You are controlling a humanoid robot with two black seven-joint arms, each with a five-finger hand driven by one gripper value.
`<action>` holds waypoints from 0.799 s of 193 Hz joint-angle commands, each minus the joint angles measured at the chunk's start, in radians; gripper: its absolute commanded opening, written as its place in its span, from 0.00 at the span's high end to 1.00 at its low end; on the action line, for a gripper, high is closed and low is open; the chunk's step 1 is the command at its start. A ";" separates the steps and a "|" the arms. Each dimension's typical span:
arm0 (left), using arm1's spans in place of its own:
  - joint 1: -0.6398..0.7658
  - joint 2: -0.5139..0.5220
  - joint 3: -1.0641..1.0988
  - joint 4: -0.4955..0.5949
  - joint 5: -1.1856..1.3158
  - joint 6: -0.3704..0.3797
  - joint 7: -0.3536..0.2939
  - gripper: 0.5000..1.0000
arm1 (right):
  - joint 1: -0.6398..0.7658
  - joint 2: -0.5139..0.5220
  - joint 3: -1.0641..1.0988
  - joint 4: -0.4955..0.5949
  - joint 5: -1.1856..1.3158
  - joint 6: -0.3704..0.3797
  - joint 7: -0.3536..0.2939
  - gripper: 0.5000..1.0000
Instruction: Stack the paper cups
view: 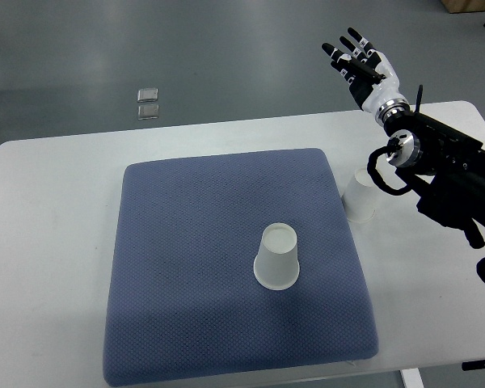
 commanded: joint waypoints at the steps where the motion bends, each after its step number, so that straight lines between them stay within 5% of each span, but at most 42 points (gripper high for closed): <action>1: 0.000 0.000 0.000 -0.001 0.000 0.000 0.000 0.00 | 0.010 -0.028 -0.007 0.001 -0.046 0.006 -0.003 0.17; 43: -0.001 0.000 0.000 -0.001 0.000 0.000 0.000 0.00 | 0.052 -0.151 -0.012 0.039 -0.384 0.026 -0.045 0.17; 78: -0.001 0.000 0.000 -0.001 0.000 0.000 0.000 0.00 | 0.090 -0.288 -0.061 0.108 -0.618 0.182 -0.071 0.17; 154: -0.001 0.000 0.000 -0.001 0.000 0.000 0.000 0.00 | 0.188 -0.579 -0.205 0.528 -1.092 0.419 -0.066 0.18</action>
